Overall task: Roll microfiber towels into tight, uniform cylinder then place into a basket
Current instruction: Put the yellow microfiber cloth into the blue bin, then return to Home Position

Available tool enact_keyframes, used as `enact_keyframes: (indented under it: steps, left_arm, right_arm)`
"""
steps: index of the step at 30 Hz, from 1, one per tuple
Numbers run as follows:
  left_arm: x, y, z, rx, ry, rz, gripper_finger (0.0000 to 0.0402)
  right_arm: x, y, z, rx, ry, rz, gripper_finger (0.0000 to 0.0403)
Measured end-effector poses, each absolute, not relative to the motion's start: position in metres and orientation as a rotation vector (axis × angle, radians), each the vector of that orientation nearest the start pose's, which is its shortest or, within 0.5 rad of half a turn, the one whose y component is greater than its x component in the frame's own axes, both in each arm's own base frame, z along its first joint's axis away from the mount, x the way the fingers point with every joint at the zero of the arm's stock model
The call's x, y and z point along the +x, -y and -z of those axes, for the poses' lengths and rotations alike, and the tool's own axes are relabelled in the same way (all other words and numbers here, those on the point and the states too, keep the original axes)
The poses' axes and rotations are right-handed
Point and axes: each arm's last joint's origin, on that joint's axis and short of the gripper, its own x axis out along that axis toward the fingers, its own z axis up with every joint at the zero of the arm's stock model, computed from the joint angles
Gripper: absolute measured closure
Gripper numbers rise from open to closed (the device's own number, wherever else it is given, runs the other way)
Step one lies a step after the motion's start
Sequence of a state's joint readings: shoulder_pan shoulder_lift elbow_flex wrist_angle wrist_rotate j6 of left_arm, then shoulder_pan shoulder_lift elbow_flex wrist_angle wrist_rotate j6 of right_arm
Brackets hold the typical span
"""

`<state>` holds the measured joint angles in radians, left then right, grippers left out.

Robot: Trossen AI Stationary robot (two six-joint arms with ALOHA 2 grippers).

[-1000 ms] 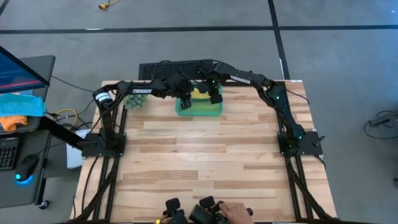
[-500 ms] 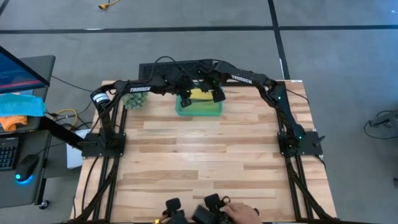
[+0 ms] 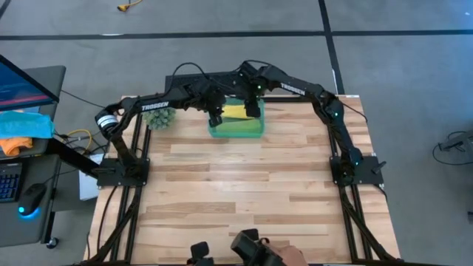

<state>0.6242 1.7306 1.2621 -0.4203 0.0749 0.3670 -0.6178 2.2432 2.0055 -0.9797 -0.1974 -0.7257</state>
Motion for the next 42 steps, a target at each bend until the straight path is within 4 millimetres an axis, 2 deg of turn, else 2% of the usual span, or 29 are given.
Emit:
enact_keyframes:
  steps: [6,17,21,26,29,32,38,42]
  left_arm:
    - [0.298,-0.212,-0.227,0.009,-0.943,-0.346,0.0283]
    - [0.295,-0.212,-0.217,-0.004,-0.949,-0.354,0.0283]
    - [0.294,-0.212,-0.216,-0.007,-0.956,-0.361,0.0283]
    - [0.293,-0.212,-0.215,-0.02,-0.964,-0.364,0.0283]
    - [0.292,-0.21,-0.214,-0.032,-0.985,-0.359,0.0283]
    - [0.29,-0.209,-0.216,-0.045,-0.99,-0.351,0.0283]
    - [0.277,-0.196,-0.217,-0.1,-0.958,-0.322,0.0283]
    - [0.26,-0.183,-0.212,-0.132,-0.888,-0.349,0.0283]
  right_arm:
    - [0.386,0.266,-0.207,-0.133,-1.212,-0.098,0.0294]
    - [0.376,0.271,-0.187,-0.115,-1.31,0.005,0.0386]
    - [0.376,0.271,-0.184,-0.099,-1.329,0.018,0.0398]
    - [0.376,0.271,-0.176,-0.109,-1.384,0.064,0.0386]
    - [0.375,0.268,-0.181,-0.102,-1.386,0.061,0.0377]
    - [0.37,0.265,-0.2,-0.095,-1.361,0.081,0.0373]
    - [0.348,0.258,-0.234,-0.002,-1.308,0.064,0.0381]
    - [0.329,0.242,-0.251,0.057,-1.243,0.017,0.039]
